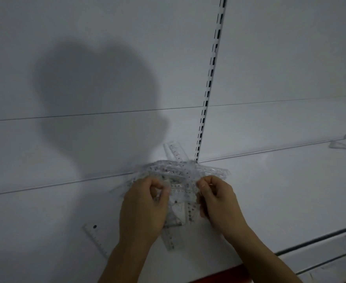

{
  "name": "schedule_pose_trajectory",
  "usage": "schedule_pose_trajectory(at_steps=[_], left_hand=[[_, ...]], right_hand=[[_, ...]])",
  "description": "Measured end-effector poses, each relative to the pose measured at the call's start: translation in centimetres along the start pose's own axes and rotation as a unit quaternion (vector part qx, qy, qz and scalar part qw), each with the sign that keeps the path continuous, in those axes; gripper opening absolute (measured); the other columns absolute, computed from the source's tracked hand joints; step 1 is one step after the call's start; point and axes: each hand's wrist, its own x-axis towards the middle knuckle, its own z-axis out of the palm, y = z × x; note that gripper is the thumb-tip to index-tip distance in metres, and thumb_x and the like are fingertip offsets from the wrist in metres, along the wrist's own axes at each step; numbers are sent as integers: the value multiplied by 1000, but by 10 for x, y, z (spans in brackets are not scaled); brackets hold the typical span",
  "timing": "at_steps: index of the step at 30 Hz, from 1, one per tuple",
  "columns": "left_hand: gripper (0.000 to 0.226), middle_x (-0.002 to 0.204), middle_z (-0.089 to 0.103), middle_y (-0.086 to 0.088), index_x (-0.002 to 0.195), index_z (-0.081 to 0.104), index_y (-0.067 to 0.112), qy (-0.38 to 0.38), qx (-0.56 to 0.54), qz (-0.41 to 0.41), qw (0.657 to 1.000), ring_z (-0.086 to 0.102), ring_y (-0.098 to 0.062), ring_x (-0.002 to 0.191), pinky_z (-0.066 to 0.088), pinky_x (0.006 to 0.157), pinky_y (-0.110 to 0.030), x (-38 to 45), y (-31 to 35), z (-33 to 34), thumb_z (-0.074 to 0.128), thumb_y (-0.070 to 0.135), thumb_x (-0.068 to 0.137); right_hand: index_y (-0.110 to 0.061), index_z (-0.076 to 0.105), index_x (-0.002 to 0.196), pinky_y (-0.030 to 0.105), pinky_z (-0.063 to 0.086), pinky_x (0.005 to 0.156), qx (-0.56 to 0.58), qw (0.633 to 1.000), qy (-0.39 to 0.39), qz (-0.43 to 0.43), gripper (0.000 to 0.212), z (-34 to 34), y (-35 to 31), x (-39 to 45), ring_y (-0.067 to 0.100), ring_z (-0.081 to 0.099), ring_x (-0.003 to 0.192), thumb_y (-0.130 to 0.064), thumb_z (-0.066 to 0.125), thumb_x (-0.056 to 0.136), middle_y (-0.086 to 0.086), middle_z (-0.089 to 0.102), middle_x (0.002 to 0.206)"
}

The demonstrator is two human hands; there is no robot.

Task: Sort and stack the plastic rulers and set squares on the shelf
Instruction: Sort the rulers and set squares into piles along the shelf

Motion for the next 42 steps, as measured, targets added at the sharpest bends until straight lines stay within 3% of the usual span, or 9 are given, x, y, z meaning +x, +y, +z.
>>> schedule_pose_trajectory(at_steps=[5,9,14,20,23,27,30,34,42], left_hand=[[43,114,47,10,110,52,36,-84,141,-17,986,56,-11,94,40,69,-25,-11,0,1,75,47,76],[42,107,53,7,112,56,30,-59,107,-11,992,47,-6,83,34,68,-22,-8,-2,0,76,28,75],[24,92,63,12,102,63,26,-10,70,-32,997,61,-8,80,49,72,-24,-8,-1,-1,72,22,80],[17,83,65,14,98,63,25,83,26,-40,995,60,4,70,41,58,-1,-7,6,-9,68,11,89],[15,86,70,13,100,65,28,91,-66,-64,992,67,0,74,51,66,-12,-7,25,-1,70,18,90],[18,80,72,6,99,69,30,47,-195,-84,976,64,-2,66,54,60,-25,-18,73,42,64,13,95],[18,67,65,10,96,70,28,-6,-209,-72,975,55,0,55,49,53,-25,-34,111,88,56,18,100],[21,67,65,-8,93,63,17,-75,-228,-51,969,56,-10,49,41,43,-18,-56,167,152,46,11,104],[19,69,69,-2,95,60,23,-199,-233,45,951,48,-13,41,41,43,-28,-110,284,294,45,15,104]], right_hand=[[-12,60,86,29,47,46,-20,999,30,-25,24,-4,12,-7,20,56,45,-26,51,103,4,63,63],[-14,62,89,28,47,46,-12,999,26,-36,19,-2,14,-8,17,55,47,-25,53,102,4,62,63],[-20,64,103,25,45,48,30,999,-6,-14,15,-7,16,-9,14,54,48,-11,52,101,4,64,66],[-24,58,110,22,44,49,78,996,-40,-1,35,-39,10,-20,19,56,51,6,47,95,10,67,77],[-20,57,103,25,43,49,91,996,-15,-3,30,-78,13,-25,18,52,49,7,46,94,8,65,74],[-19,58,93,32,42,49,78,996,32,-14,25,-144,26,-31,17,48,50,3,48,96,3,63,70],[-24,61,91,35,40,52,64,996,59,-24,17,-199,41,-40,16,47,53,-7,57,95,3,60,73],[-22,61,94,21,40,54,41,992,114,-28,18,-282,63,-55,8,47,53,-13,74,85,-5,60,72],[-26,59,97,23,42,50,-42,971,236,10,14,-451,112,-105,5,46,52,-24,71,92,-8,60,78]])
